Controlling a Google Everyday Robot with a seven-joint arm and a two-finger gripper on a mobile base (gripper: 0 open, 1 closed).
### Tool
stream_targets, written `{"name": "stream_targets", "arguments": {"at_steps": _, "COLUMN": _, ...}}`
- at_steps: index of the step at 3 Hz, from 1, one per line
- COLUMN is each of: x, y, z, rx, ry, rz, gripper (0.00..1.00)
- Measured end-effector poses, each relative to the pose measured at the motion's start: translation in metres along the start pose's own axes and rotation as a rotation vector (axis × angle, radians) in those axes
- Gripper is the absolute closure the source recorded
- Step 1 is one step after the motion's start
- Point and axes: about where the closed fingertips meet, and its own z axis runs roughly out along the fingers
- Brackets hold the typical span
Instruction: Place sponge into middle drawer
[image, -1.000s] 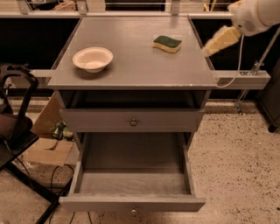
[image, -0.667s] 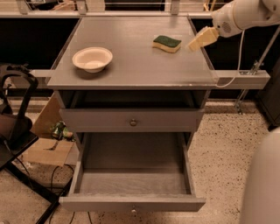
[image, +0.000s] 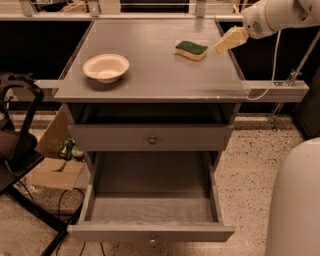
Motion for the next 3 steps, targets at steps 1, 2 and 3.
{"name": "stream_targets", "arguments": {"at_steps": 1, "x": 0.001, "y": 0.003, "z": 0.012, "rx": -0.023, "ry": -0.007, "rz": 0.009, "gripper": 0.00}}
{"name": "stream_targets", "arguments": {"at_steps": 2, "x": 0.002, "y": 0.006, "z": 0.047, "rx": -0.060, "ry": -0.039, "rz": 0.074, "gripper": 0.00}}
{"name": "stream_targets", "arguments": {"at_steps": 3, "x": 0.005, "y": 0.009, "z": 0.087, "rx": -0.077, "ry": -0.026, "rz": 0.131, "gripper": 0.00}}
